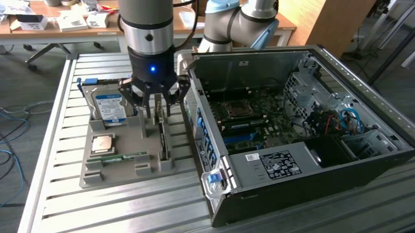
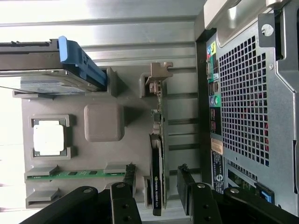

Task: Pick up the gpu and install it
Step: 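Pick up the gpu and move the gpu toward the slot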

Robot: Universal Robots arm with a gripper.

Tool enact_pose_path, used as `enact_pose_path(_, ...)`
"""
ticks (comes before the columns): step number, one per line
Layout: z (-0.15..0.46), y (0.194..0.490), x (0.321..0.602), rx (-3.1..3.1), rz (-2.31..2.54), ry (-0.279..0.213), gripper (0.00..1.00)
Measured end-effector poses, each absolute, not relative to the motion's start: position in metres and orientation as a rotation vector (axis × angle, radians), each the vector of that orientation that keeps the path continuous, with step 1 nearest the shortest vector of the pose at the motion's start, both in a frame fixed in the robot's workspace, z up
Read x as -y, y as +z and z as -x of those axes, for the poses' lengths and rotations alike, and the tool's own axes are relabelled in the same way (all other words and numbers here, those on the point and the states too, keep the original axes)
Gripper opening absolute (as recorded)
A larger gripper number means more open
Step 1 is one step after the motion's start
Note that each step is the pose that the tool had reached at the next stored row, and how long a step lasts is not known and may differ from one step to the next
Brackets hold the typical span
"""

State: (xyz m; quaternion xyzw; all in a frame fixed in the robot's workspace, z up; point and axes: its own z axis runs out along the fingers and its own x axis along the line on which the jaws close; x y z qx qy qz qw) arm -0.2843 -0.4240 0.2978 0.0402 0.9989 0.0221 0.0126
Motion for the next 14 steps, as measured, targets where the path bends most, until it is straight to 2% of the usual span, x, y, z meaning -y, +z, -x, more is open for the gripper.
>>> enact_pose_path(14,0.2815,0.2971,0.4256,-3.113,-0.125,0.069,0.49)
